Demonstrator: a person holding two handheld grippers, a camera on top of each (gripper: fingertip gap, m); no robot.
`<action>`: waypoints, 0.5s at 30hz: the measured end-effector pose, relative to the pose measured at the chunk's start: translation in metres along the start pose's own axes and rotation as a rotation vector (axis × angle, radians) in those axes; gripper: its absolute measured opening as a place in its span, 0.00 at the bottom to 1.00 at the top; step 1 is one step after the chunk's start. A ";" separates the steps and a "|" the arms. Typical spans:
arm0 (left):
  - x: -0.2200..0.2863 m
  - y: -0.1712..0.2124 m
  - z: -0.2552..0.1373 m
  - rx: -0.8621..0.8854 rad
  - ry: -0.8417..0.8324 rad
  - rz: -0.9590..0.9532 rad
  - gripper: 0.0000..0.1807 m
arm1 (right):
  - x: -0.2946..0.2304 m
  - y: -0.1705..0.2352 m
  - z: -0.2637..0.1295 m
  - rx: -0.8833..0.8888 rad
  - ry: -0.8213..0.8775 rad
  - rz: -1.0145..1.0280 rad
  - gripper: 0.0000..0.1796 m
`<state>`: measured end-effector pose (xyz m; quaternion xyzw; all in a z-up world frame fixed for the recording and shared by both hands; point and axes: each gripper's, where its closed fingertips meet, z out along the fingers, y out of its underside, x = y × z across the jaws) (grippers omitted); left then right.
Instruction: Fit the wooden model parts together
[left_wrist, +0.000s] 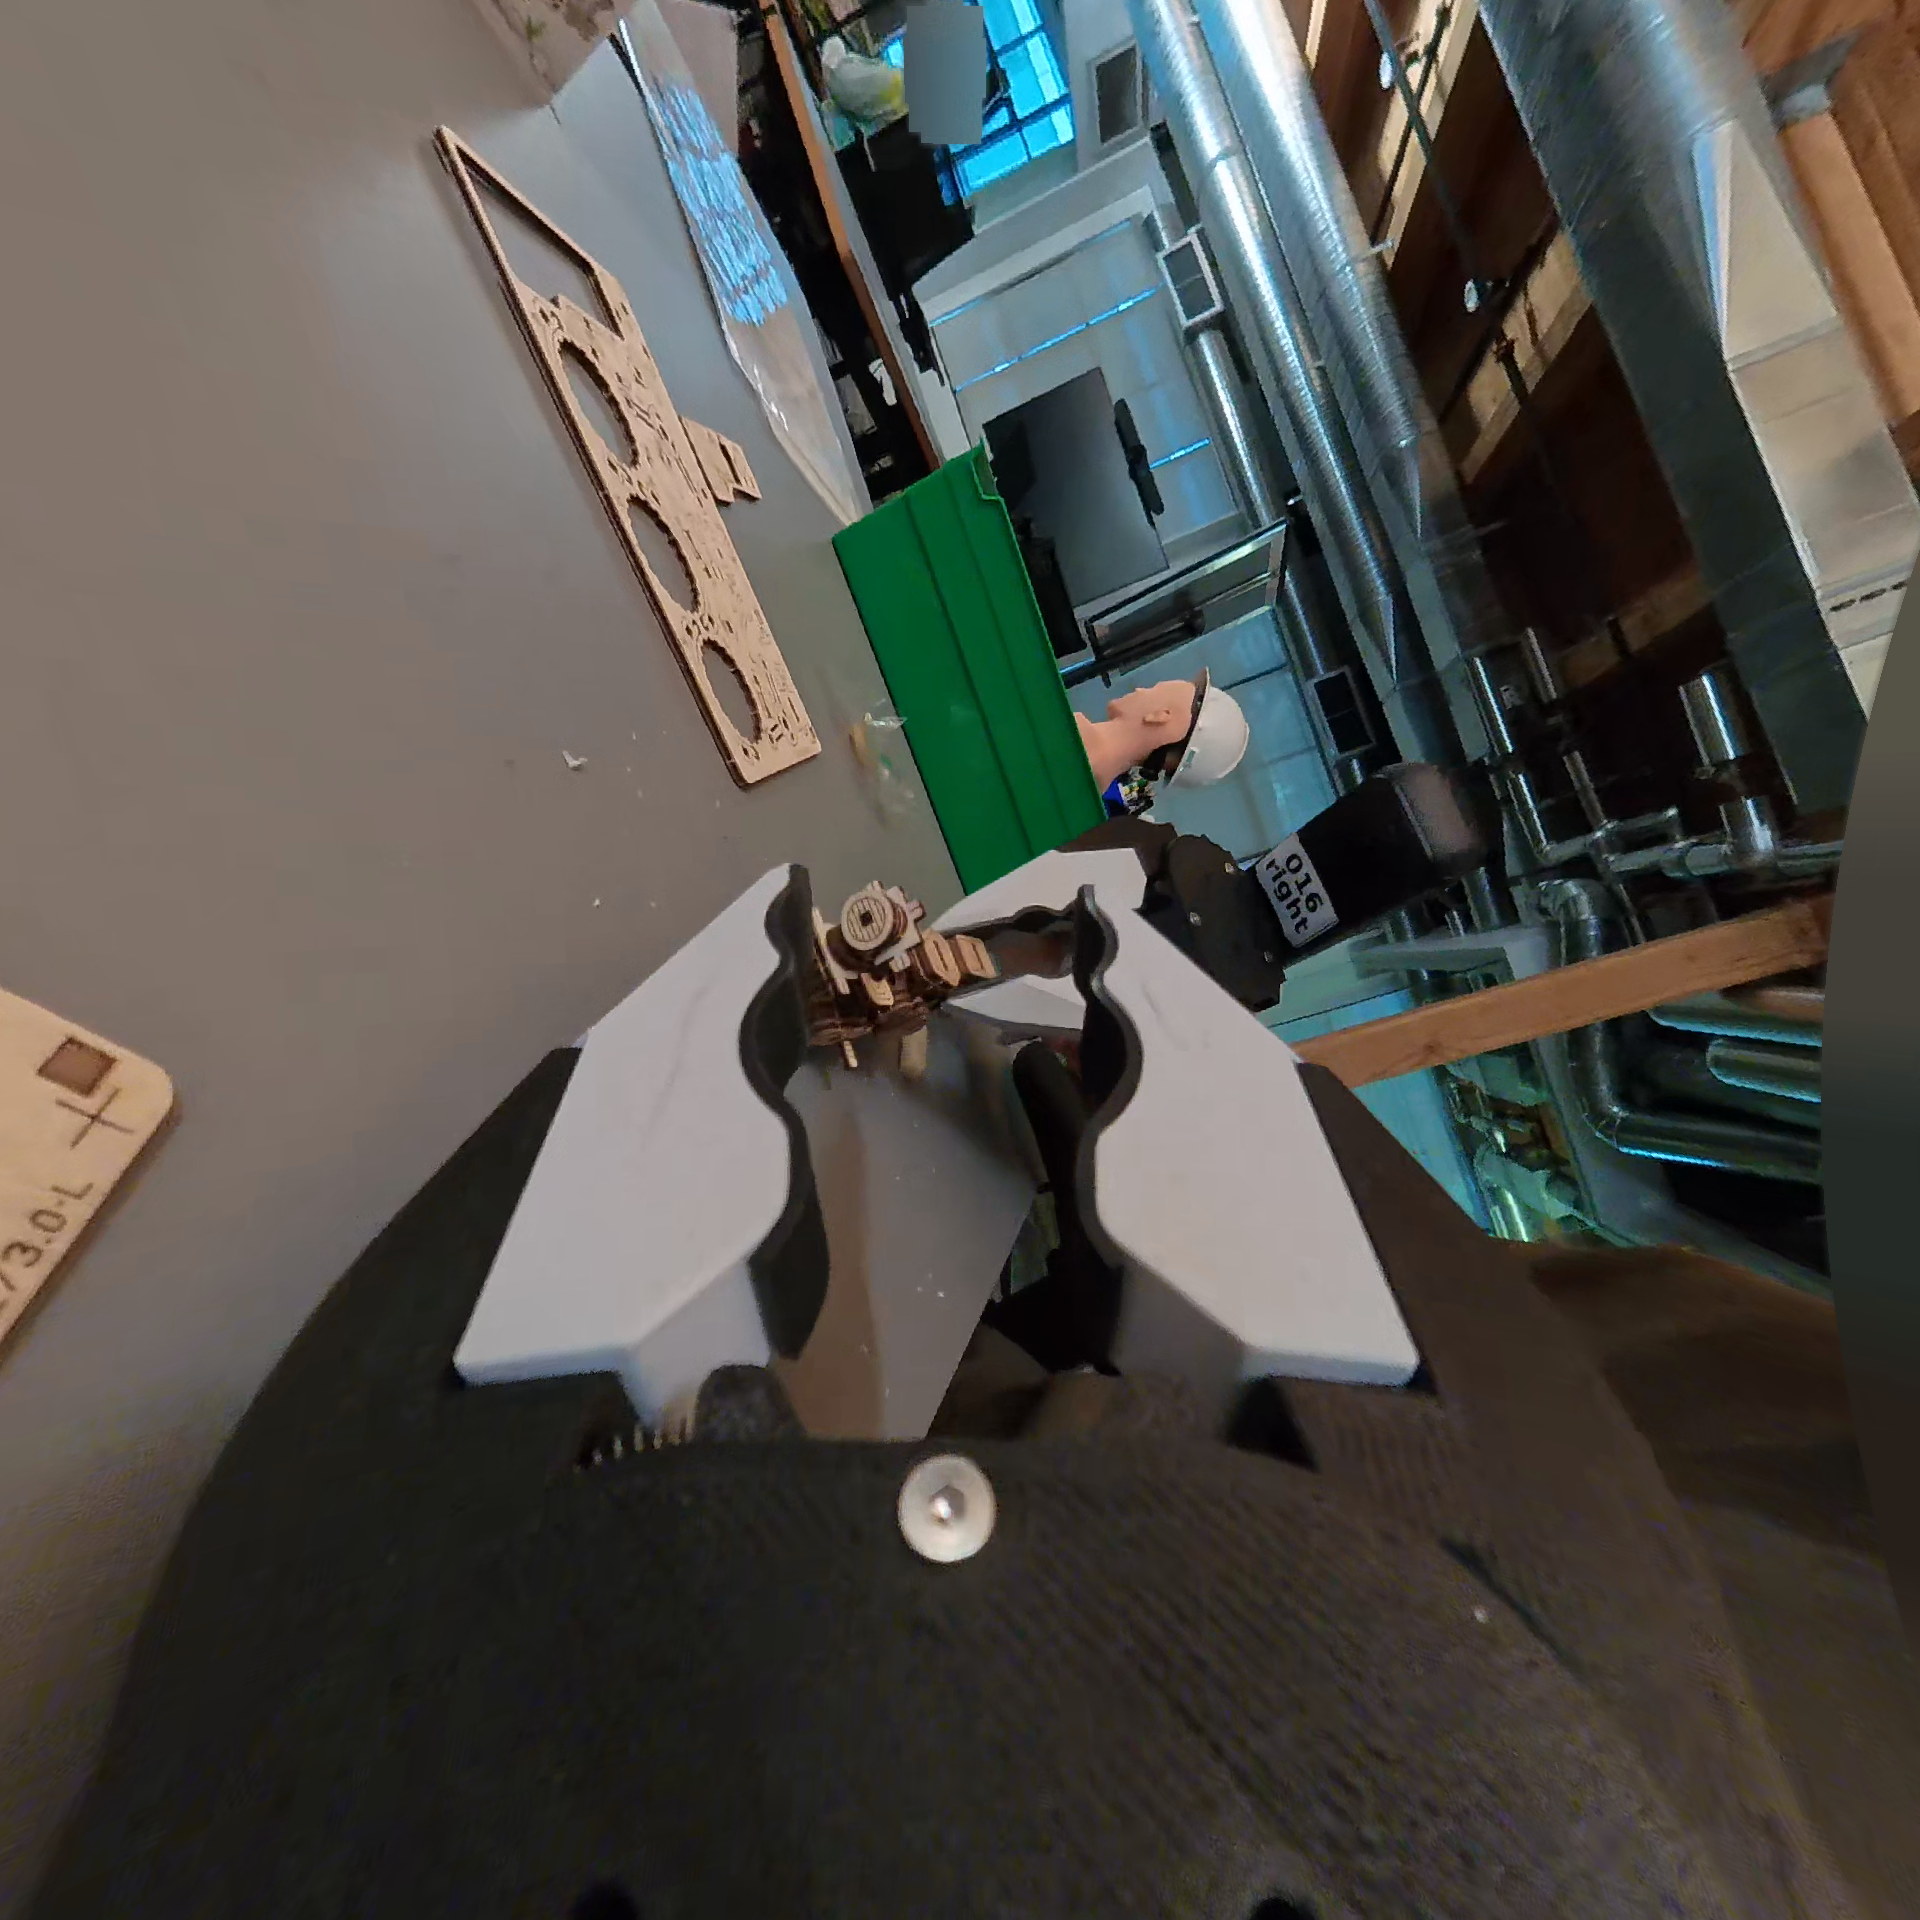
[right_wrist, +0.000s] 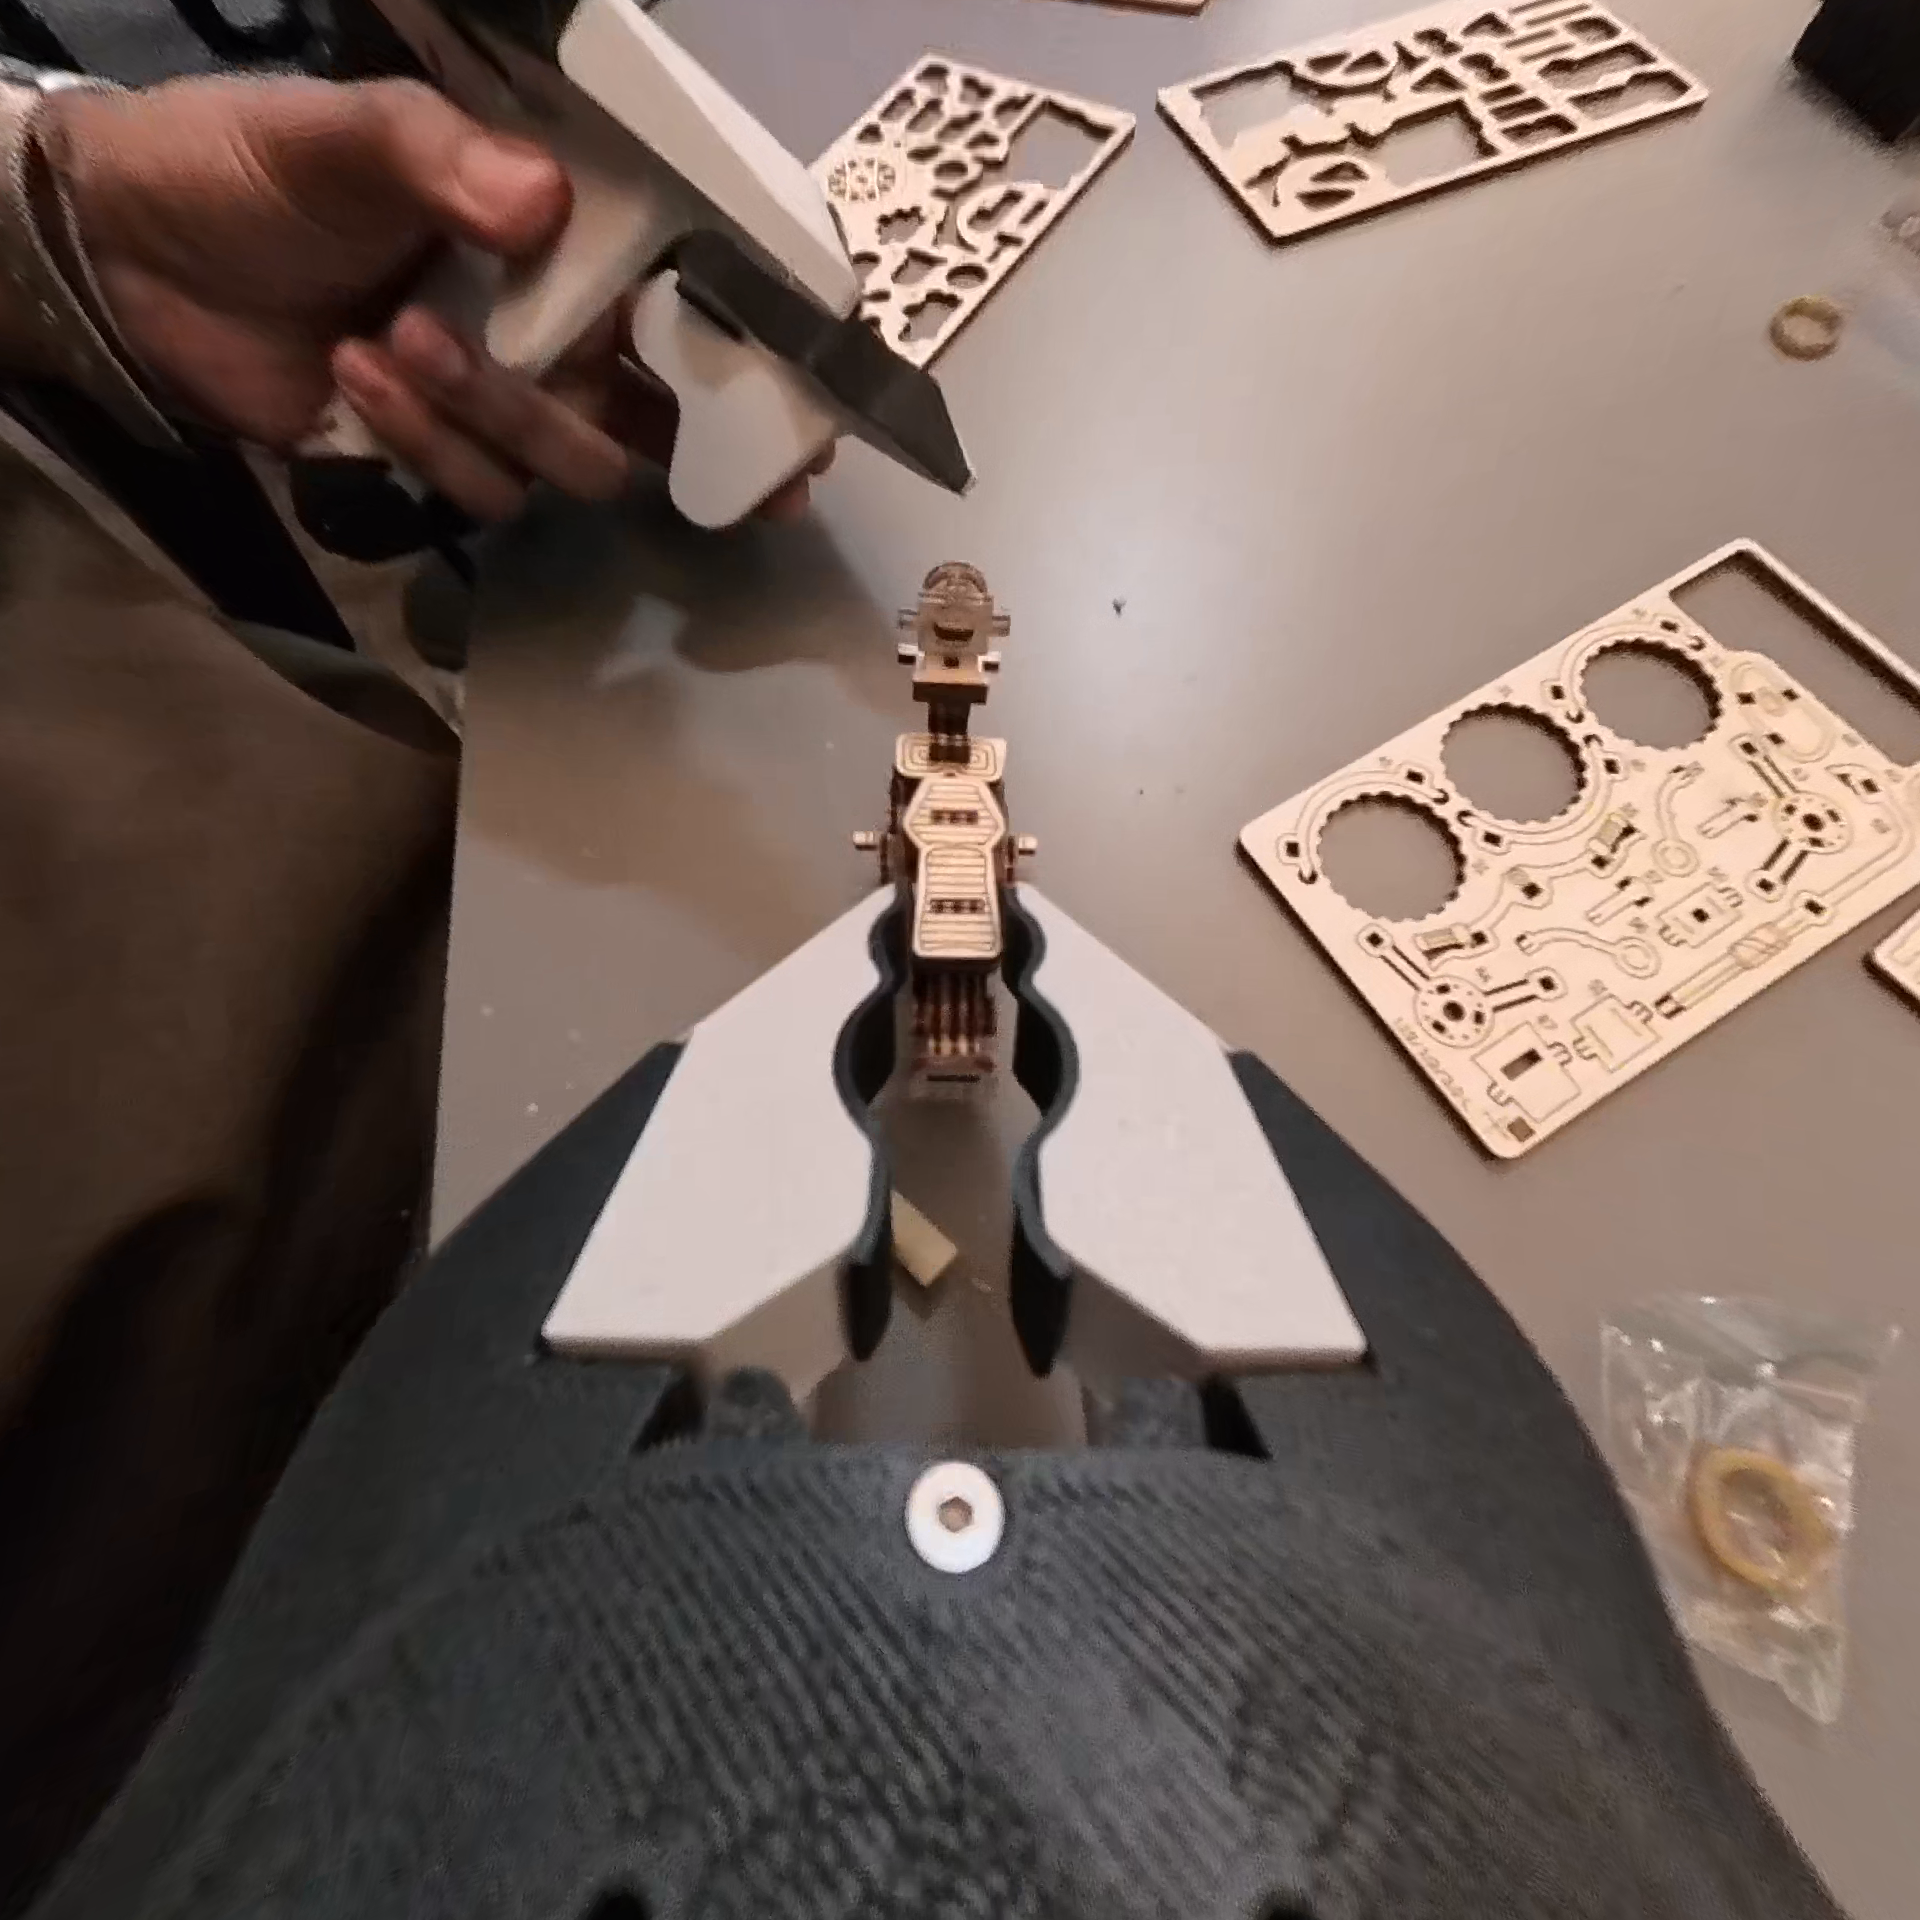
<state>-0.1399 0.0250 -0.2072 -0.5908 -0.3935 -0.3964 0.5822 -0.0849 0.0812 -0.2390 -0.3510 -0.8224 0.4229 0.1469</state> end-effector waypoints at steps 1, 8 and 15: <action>0.000 0.001 0.000 -0.006 -0.001 0.002 0.27 | 0.001 0.002 0.000 -0.007 0.007 -0.006 0.09; 0.003 0.007 0.003 -0.042 0.020 -0.004 0.25 | 0.009 0.011 -0.001 -0.045 0.028 -0.004 0.13; 0.006 0.013 0.006 -0.072 0.016 0.036 0.25 | 0.007 0.013 -0.001 -0.059 0.027 -0.021 0.15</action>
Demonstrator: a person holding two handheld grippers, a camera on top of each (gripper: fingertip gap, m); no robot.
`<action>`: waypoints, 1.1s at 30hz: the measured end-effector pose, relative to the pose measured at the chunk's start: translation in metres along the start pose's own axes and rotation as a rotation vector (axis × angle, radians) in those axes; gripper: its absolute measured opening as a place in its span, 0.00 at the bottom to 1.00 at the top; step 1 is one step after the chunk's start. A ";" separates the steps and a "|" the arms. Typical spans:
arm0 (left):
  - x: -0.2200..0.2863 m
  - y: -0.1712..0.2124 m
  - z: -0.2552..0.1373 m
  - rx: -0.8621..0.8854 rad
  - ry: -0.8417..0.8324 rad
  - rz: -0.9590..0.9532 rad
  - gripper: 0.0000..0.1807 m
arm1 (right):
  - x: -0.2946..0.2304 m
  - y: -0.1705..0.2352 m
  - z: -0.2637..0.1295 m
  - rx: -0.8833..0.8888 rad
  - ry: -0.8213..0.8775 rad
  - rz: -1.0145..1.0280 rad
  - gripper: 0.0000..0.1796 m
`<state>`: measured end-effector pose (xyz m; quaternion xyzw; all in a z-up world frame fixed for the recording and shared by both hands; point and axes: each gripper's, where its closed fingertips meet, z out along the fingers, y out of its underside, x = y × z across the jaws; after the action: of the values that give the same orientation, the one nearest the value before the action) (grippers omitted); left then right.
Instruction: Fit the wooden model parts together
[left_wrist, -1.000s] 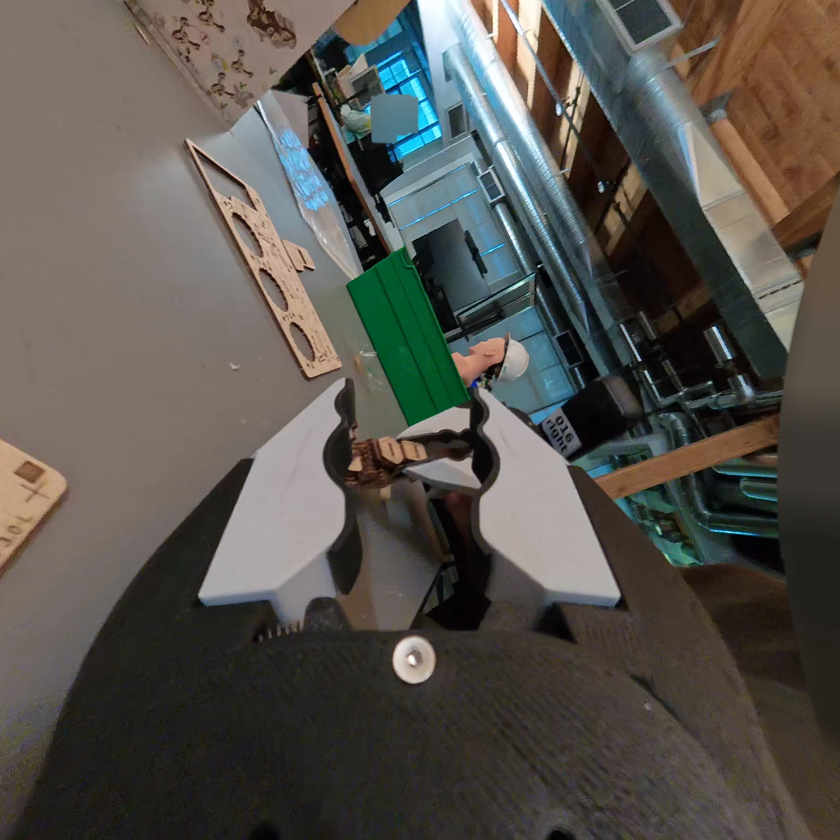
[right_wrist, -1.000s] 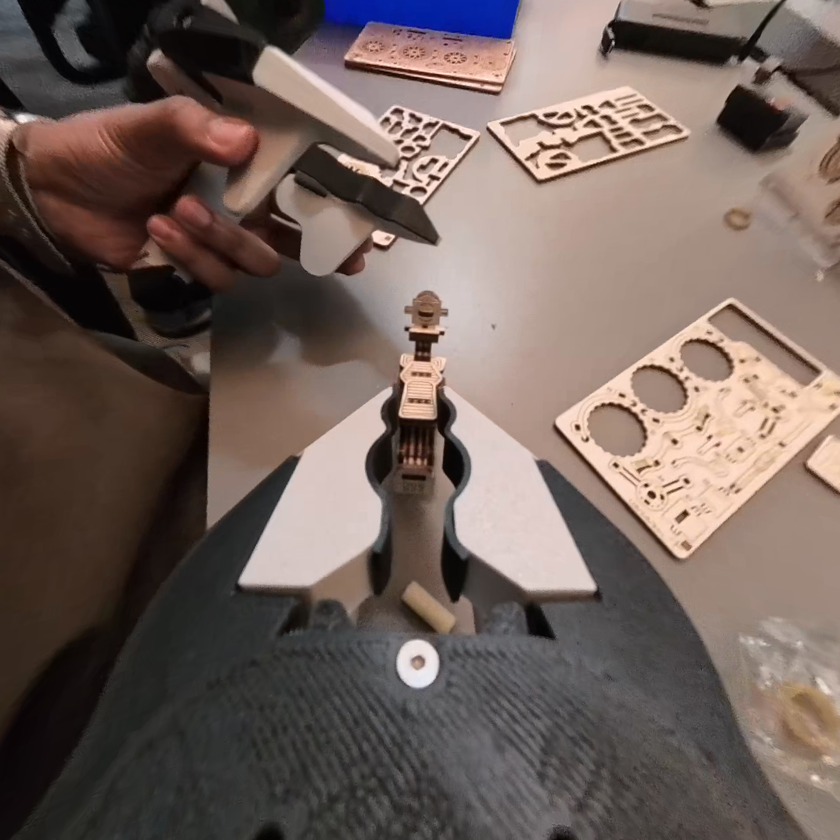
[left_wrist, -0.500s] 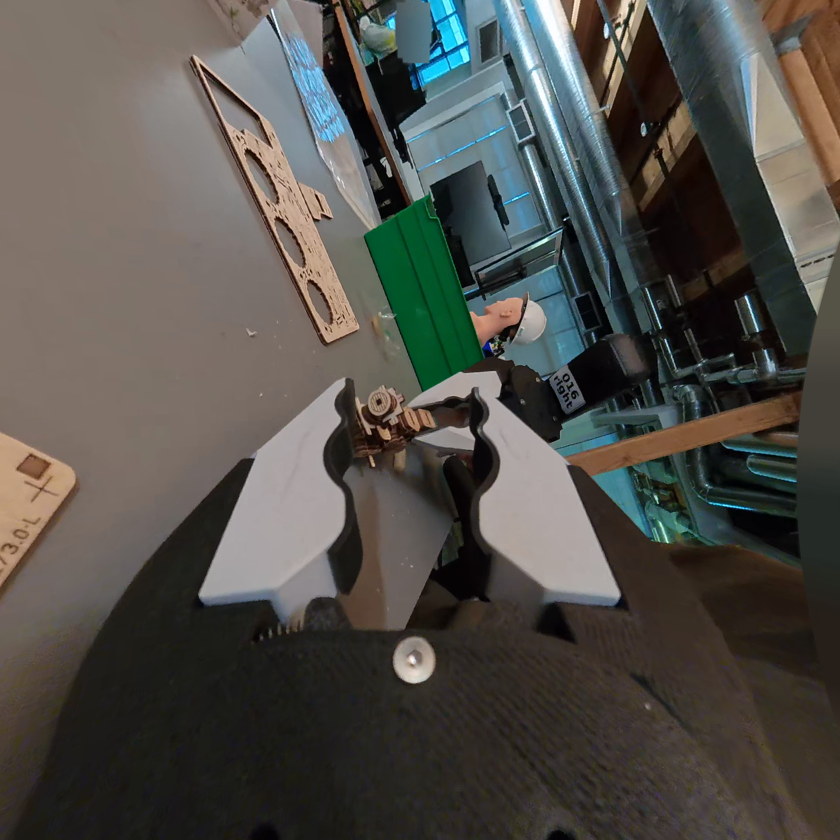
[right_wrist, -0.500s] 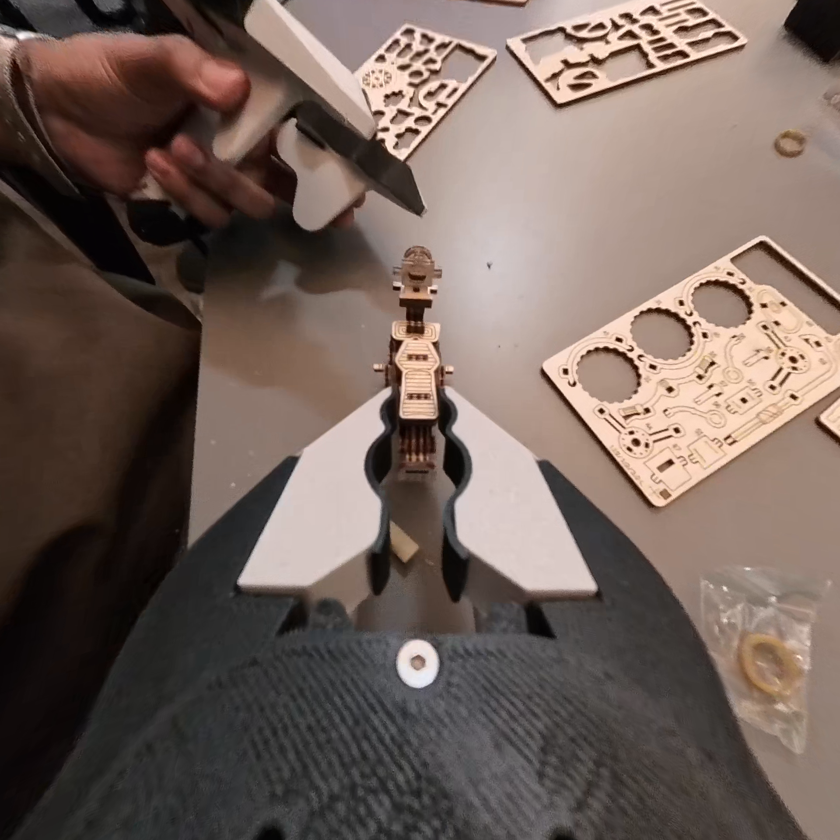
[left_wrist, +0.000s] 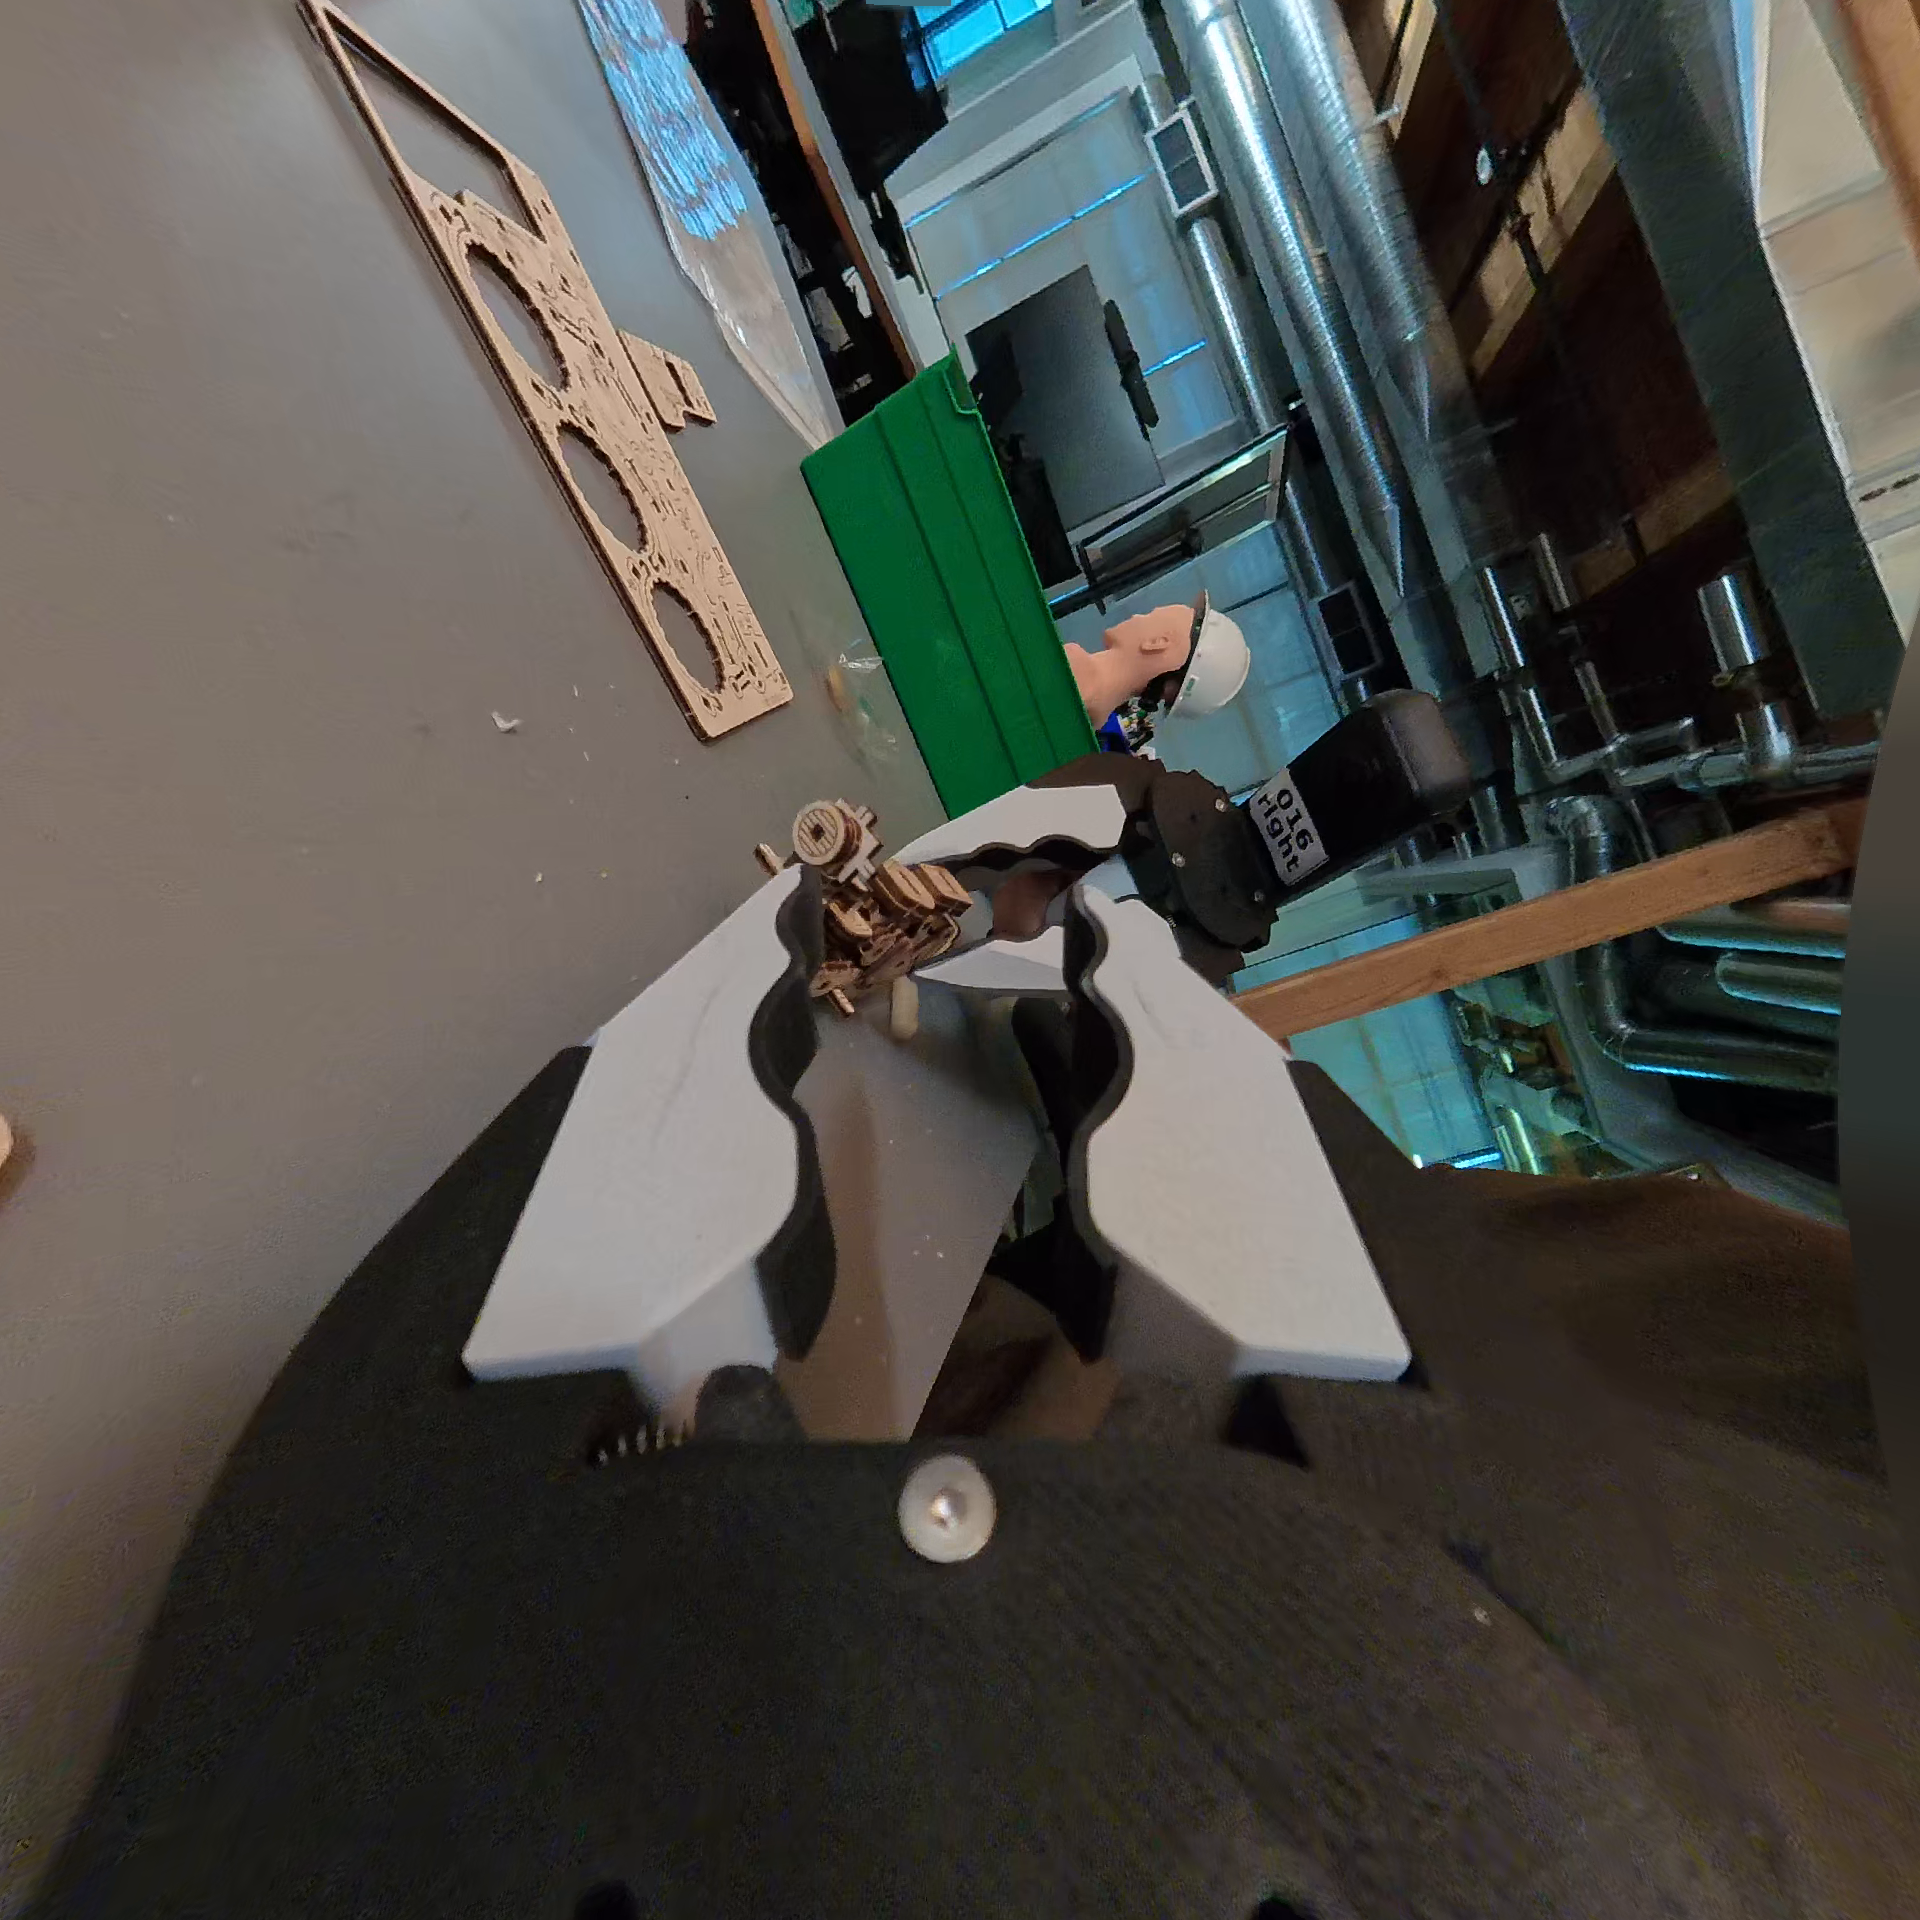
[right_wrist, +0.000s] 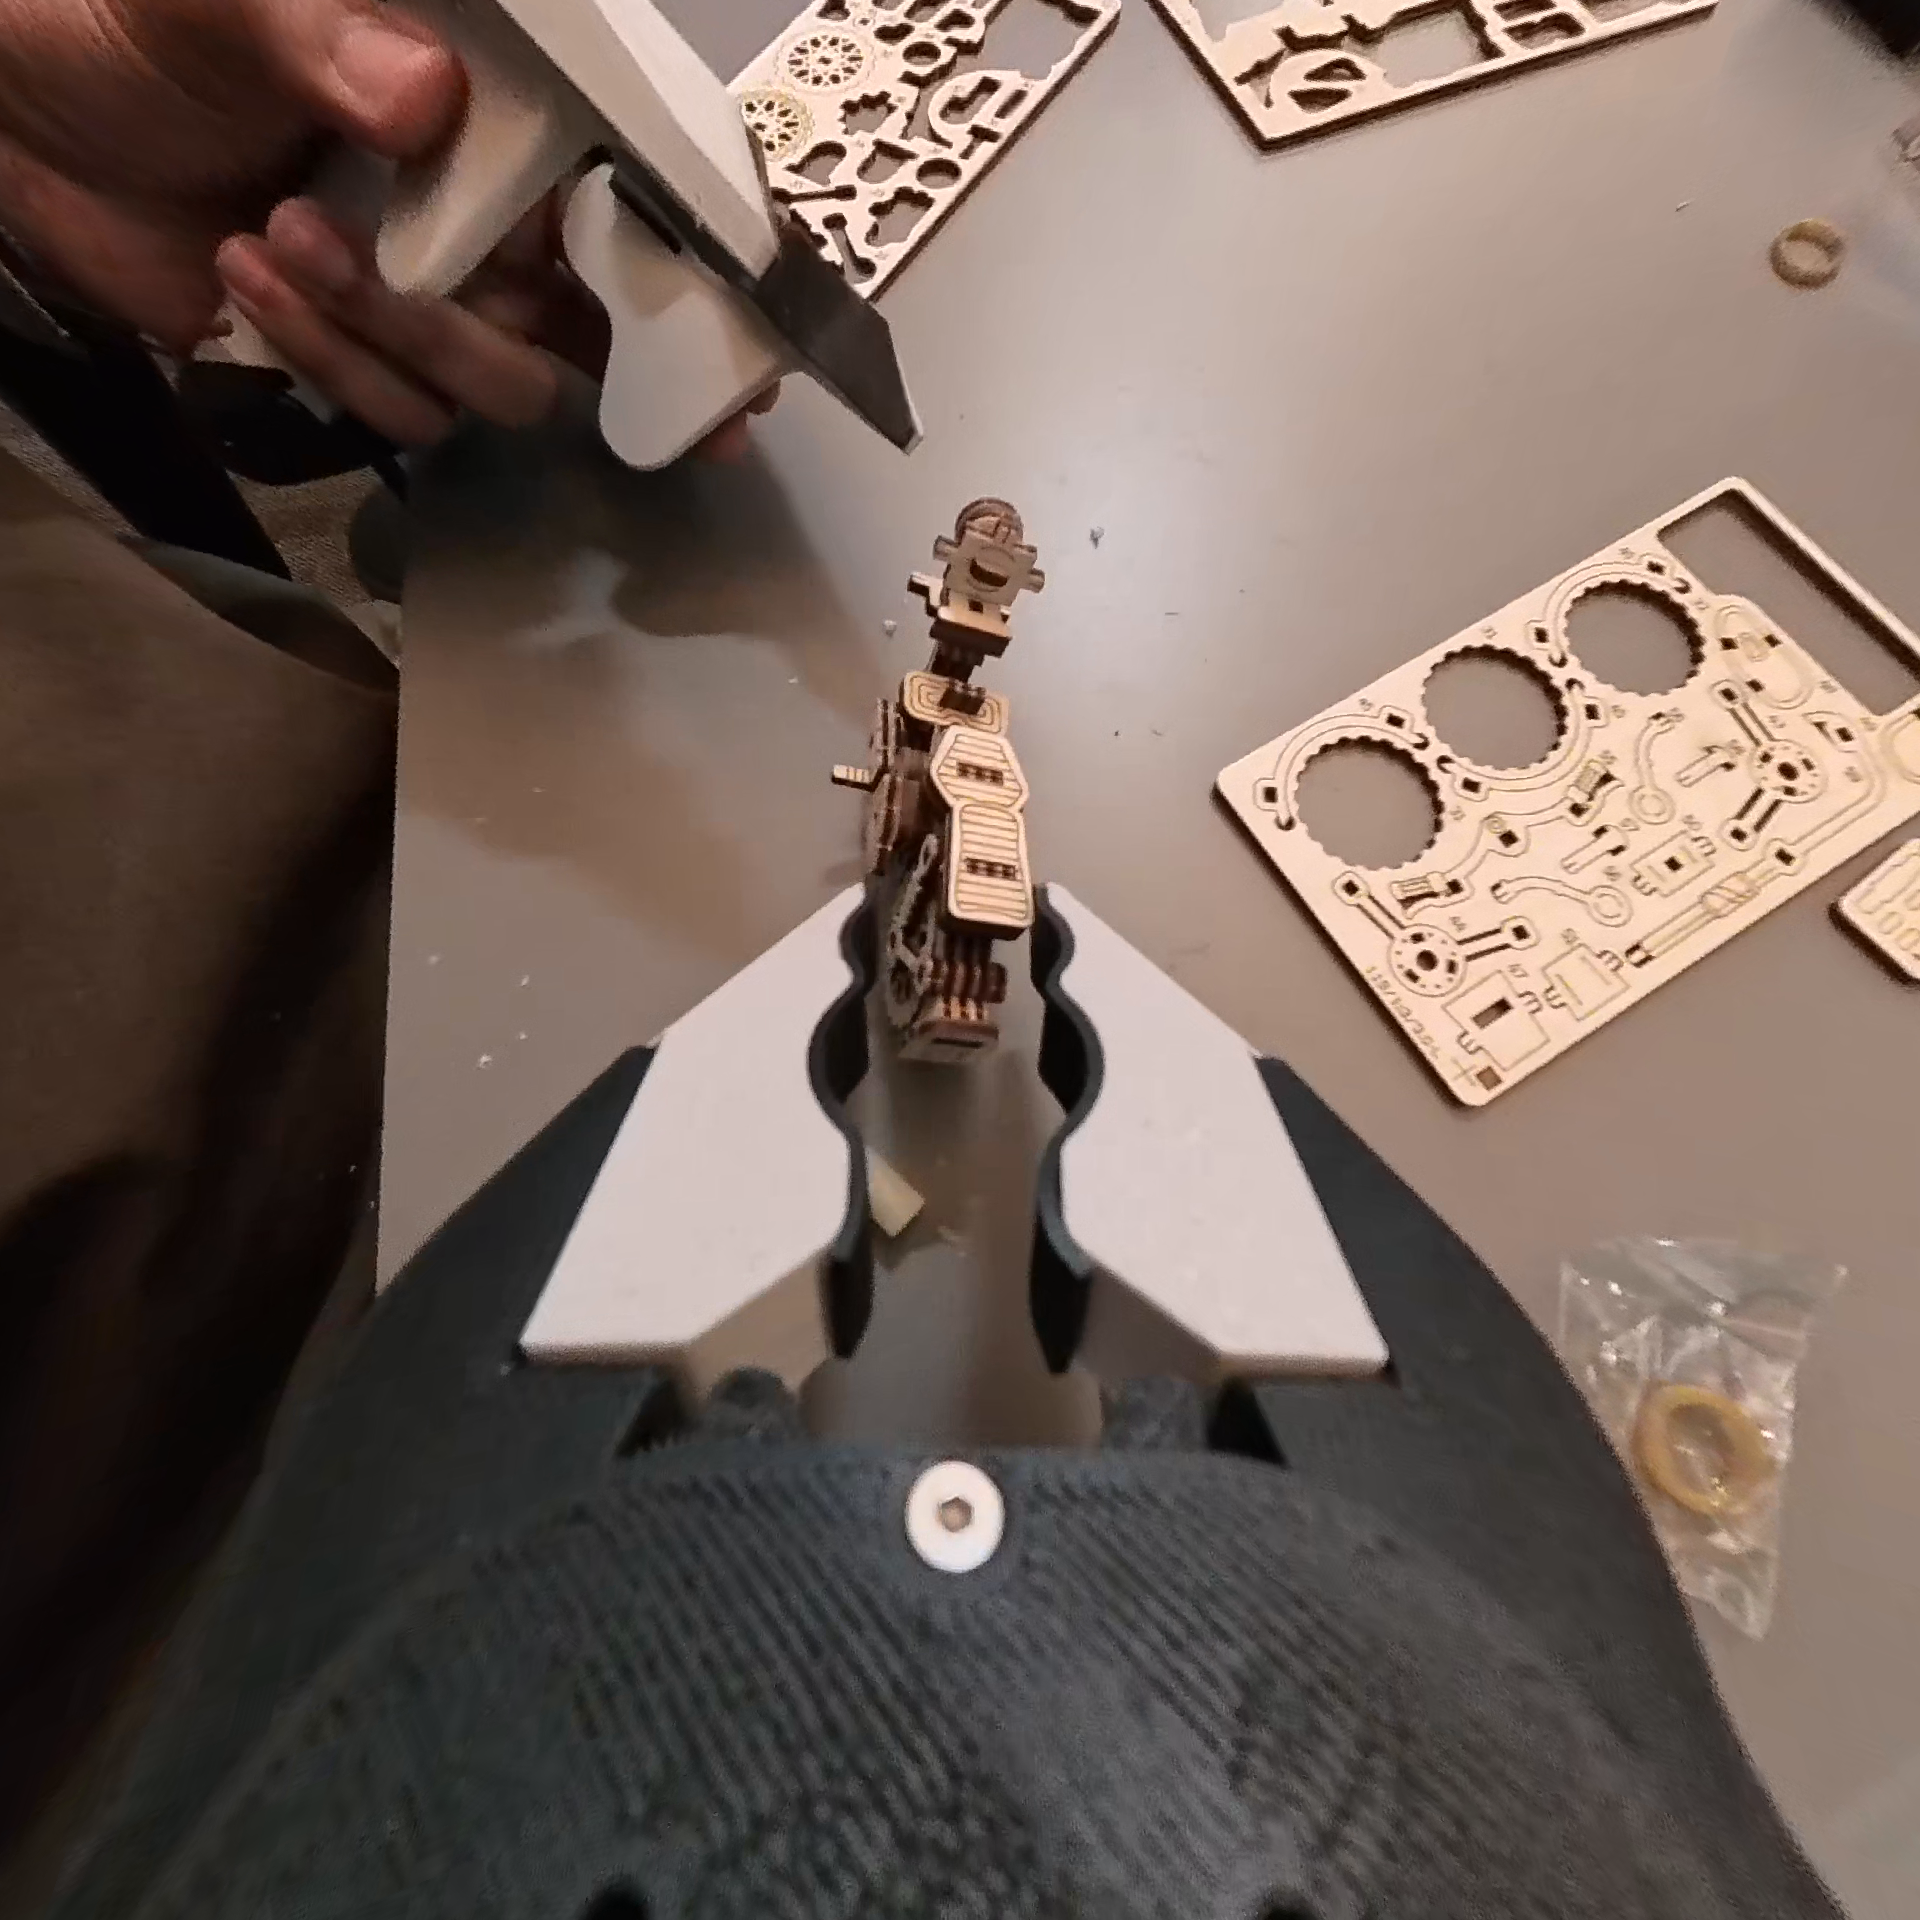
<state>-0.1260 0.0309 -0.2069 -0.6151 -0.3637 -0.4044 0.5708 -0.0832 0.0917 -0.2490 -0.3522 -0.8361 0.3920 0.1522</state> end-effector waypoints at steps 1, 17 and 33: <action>0.000 0.000 0.000 0.000 -0.003 0.008 0.25 | 0.000 0.000 0.000 0.000 -0.001 -0.004 0.14; 0.005 -0.002 -0.001 0.005 -0.001 0.073 0.21 | -0.013 0.012 0.012 -0.095 0.037 -0.236 0.13; 0.013 -0.002 0.000 -0.001 0.038 0.104 0.19 | -0.010 0.013 0.013 -0.096 0.049 -0.235 0.17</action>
<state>-0.1223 0.0307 -0.1942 -0.6258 -0.3200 -0.3859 0.5976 -0.0770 0.0835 -0.2670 -0.2683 -0.8854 0.3223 0.2004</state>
